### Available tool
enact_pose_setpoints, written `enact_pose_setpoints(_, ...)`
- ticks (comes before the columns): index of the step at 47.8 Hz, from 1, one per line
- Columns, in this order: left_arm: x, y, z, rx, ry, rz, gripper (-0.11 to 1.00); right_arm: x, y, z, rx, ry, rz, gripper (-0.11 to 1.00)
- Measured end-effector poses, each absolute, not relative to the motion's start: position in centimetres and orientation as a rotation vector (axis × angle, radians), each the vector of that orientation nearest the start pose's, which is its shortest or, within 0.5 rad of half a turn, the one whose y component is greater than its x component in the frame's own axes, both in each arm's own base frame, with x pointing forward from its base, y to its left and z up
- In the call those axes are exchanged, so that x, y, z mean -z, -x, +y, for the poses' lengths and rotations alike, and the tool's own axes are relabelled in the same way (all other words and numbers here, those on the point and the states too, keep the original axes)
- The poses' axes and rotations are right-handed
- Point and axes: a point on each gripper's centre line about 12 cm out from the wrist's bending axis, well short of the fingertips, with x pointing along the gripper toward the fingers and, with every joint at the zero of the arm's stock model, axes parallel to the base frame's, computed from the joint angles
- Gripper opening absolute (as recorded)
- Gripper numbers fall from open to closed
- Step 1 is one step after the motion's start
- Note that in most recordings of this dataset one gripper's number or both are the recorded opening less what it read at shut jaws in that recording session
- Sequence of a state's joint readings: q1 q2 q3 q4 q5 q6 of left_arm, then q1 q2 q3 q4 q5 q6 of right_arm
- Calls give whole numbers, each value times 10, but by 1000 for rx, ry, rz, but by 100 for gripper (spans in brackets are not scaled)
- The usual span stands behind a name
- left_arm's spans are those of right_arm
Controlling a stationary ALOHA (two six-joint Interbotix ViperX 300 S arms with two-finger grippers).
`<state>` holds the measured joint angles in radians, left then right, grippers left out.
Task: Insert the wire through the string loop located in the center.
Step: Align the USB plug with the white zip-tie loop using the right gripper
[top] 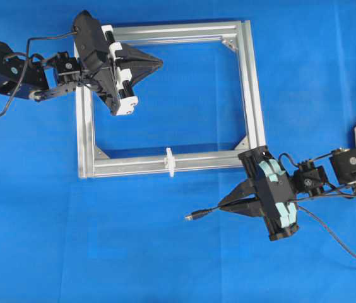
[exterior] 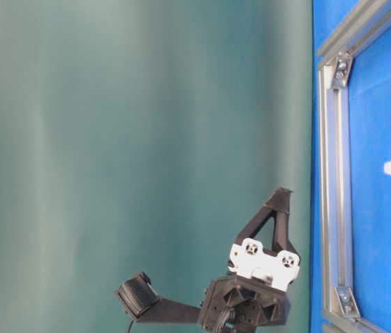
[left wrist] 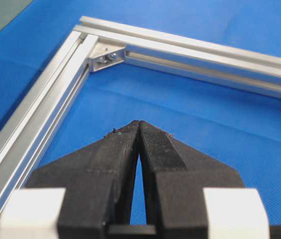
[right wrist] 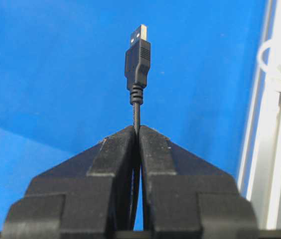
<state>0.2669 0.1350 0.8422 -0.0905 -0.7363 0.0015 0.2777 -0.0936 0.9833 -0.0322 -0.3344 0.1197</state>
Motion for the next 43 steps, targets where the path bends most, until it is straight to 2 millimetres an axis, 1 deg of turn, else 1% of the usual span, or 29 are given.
enact_pose_setpoints(8,-139,-366,108,-334,93,233,0,-135,-312,71,-197,-33,565,-2)
enact_pose_setpoints(18,-138,-366,107,-333,93,235,0,-134,-316,42,-107,-61,568,-2)
enact_pose_setpoints(25,-138,-365,107,-334,93,236,0,-133,-317,30,-70,-70,573,-2)
enact_pose_setpoints(32,-138,-366,107,-333,93,236,0,-131,-315,22,-46,-77,578,-2)
enact_pose_setpoints(43,-138,-366,107,-333,93,236,0,-131,-316,22,-45,-78,578,-2)
